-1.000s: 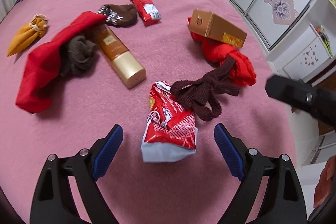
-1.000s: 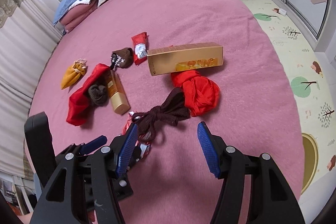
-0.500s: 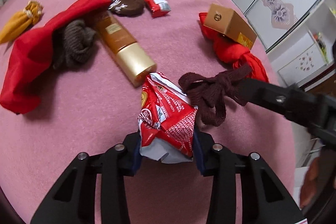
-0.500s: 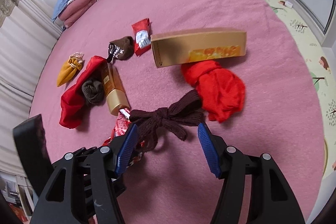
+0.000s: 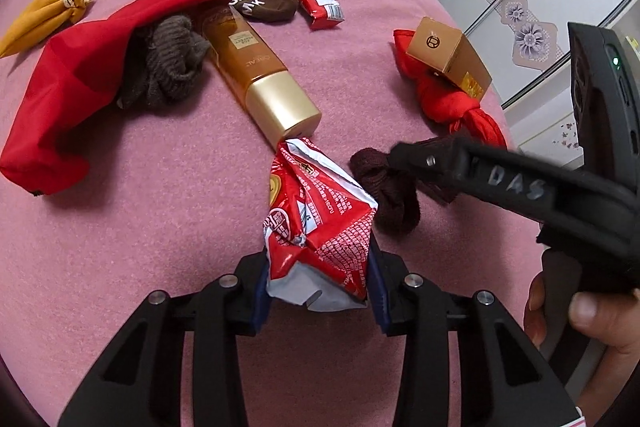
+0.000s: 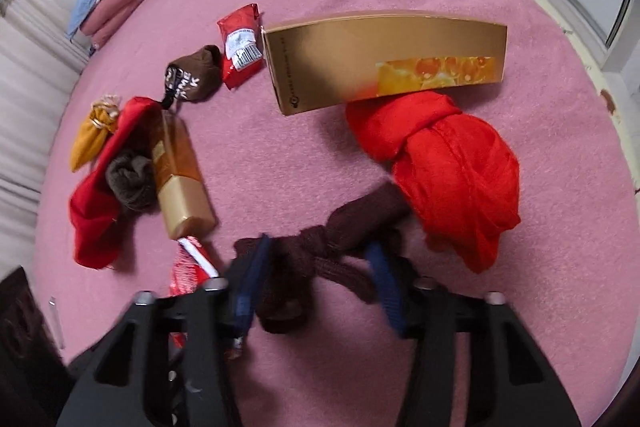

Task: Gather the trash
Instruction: 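Grasp the red-white snack wrapper with the left tool while the right tool grasps the dark brown cord, then carry the wrapper and cord to the yellow bin and open both tools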

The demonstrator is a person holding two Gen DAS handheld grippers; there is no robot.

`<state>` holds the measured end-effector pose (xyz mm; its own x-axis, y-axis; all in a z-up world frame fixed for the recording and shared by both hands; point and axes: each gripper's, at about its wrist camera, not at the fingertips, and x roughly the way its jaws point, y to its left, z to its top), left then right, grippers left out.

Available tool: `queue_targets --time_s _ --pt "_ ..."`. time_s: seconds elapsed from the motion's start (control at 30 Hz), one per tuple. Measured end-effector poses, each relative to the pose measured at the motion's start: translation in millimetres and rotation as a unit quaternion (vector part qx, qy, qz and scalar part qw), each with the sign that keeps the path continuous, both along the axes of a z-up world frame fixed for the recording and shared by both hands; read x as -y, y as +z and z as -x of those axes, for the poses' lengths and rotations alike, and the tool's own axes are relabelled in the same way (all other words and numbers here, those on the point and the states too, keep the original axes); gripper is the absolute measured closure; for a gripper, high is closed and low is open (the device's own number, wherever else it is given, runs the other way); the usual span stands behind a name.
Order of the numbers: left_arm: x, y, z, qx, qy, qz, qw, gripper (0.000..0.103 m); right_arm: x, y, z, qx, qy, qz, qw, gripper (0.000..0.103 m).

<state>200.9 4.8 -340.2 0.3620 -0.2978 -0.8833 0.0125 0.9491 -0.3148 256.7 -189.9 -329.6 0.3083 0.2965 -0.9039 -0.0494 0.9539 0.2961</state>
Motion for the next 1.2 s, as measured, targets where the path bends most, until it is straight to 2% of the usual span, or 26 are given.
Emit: queue_targets --time_s 0.03,0.13,0.3,0.63,0.9,1.2 --pt "-1 0 1 0.000 0.003 0.004 1.0000 0.063 2 1 1 0.003 0.004 -0.007 1.000 0.070" --pt "-3 2 3 0.000 0.010 0.008 0.9999 0.063 6 4 7 0.010 0.013 -0.009 1.000 0.075" --pt "0 10 10 0.001 0.012 0.007 0.9999 0.063 10 21 23 0.023 0.024 -0.010 0.999 0.076" --pt "28 52 47 -0.010 0.001 0.025 0.9996 0.063 46 64 72 0.014 0.021 -0.020 0.999 0.076" --pt "79 86 77 -0.012 -0.047 0.026 0.9985 0.063 92 105 118 0.017 0.010 -0.024 1.000 0.076" --pt "168 118 103 -0.024 -0.127 0.039 0.9909 0.063 175 141 159 0.024 -0.052 -0.010 0.998 0.076"
